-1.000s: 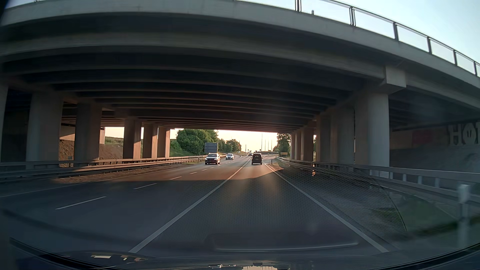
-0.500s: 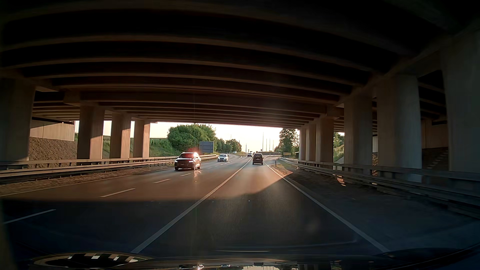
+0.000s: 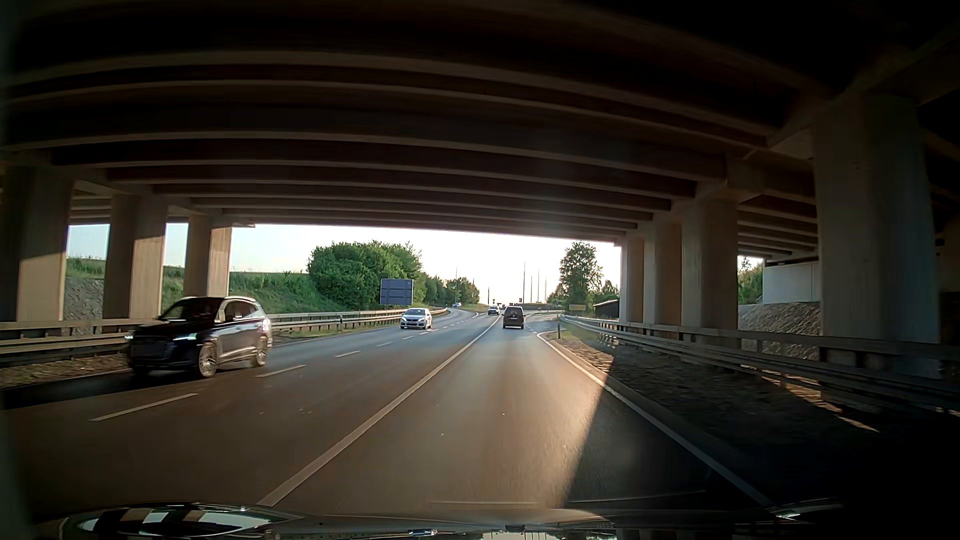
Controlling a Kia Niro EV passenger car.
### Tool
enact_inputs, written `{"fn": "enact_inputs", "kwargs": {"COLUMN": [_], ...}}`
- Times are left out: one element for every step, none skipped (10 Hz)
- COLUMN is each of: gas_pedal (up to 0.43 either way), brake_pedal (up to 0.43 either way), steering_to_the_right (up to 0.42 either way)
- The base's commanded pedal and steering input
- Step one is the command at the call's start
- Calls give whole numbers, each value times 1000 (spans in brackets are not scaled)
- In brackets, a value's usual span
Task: Follow the waypoints while adhering to traffic rules and regulations
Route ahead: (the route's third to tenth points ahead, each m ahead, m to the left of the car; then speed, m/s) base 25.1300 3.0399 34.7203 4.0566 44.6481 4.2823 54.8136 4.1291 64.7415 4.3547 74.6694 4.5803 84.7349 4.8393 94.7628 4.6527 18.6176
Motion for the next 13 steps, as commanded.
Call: {"fn": "enact_inputs", "kwargs": {"gas_pedal": [177,177,177,177,177,177,177,169,138,98,87,87,87], "brake_pedal": [12,18,18,12,18,18,12,18,18,18,18,18,18], "steering_to_the_right": [5,6,7,6,6,6,5,5,5,5,5,5,6]}}
